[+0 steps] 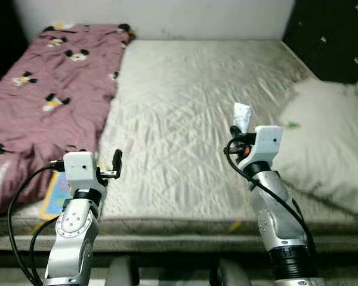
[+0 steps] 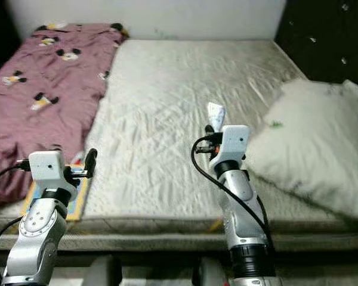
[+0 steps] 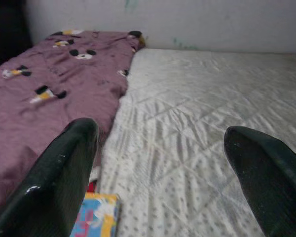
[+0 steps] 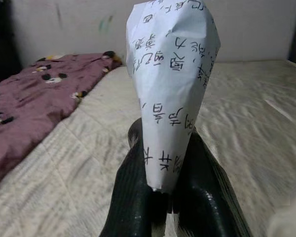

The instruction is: Clean up the room

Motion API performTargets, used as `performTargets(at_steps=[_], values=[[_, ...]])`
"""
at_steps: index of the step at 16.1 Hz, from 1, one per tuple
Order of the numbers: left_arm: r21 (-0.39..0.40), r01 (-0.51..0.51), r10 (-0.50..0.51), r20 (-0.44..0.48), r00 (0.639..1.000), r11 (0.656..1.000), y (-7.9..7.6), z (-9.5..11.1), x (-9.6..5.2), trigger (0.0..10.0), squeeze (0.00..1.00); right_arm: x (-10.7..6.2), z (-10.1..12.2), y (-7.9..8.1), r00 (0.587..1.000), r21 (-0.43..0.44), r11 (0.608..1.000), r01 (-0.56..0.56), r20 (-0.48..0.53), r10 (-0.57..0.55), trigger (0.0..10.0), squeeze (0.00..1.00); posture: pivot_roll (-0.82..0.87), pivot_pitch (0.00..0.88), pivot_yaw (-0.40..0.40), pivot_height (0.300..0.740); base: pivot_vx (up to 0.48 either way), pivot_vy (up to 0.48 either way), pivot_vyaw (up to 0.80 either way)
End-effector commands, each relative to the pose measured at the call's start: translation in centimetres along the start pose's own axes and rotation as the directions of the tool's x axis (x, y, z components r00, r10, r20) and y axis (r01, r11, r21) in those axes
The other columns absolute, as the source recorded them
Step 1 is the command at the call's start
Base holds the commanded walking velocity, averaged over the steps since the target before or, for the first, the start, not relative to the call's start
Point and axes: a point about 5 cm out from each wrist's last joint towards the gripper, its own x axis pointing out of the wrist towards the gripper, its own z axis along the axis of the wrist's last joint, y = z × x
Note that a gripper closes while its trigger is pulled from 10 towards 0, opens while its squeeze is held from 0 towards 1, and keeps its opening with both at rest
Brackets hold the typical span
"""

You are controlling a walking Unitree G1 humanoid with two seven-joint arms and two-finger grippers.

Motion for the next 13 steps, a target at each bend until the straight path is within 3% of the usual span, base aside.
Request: performTargets(at_steps=[1, 2, 13], values=[[0.017, 0.004, -0.004, 0.007, 1.000, 1.000, -0.2, 0.3, 0.1, 10.0, 0.00, -0.1, 0.3, 0.2, 1.000, -0.011, 1.000, -0.007, 0.006, 0.007, 10.0, 0.00, -0.01, 0.000, -0.018, 0.704, 0.000, 0.000, 0.00], [0.045, -0.005, 0.005, 0.001, 1.000, 0.999, -0.4, 0.2, 0.1, 10.0, 0.00, -0.2, 0.2, 0.2, 1.000, -0.048, 0.999, -0.008, 0.003, 0.008, 10.0, 0.00, -0.01, 0.000, -0.016, 0.713, 0.000, 0.000, 0.00], [0.045, 0.016, -0.015, -0.012, 1.000, 0.999, -1.3, -0.1, 0.0, 10.0, 0.00, -0.3, 0.0, -0.4, 1.000, -0.080, 0.997, 0.010, 0.015, -0.008, 10.0, 0.00, -0.01, 0.000, -0.019, 0.740, 0.000, 0.000, 0.00]])
